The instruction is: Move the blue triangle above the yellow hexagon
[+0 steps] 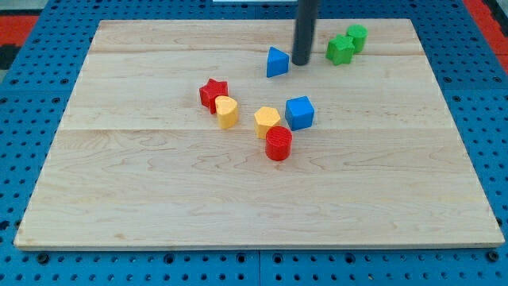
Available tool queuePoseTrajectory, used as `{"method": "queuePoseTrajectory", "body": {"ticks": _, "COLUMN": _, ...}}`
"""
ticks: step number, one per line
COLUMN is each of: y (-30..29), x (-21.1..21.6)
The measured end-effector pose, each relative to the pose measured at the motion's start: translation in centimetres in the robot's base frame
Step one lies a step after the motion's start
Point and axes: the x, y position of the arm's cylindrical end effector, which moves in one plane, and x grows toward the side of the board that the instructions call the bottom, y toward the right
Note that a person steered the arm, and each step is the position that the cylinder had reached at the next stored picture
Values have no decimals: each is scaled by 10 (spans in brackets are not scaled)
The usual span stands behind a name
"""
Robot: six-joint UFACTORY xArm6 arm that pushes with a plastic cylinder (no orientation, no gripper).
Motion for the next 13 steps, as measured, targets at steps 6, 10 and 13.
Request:
{"method": "queuePoseTrajectory", "body": {"ticks": 6, "y": -49, "x": 94}}
{"method": "queuePoseTrajectory", "body": {"ticks": 10, "y": -232, "x": 53}}
{"method": "queuePoseTrajectory", "body": {"ticks": 13, "y": -301, "x": 151}}
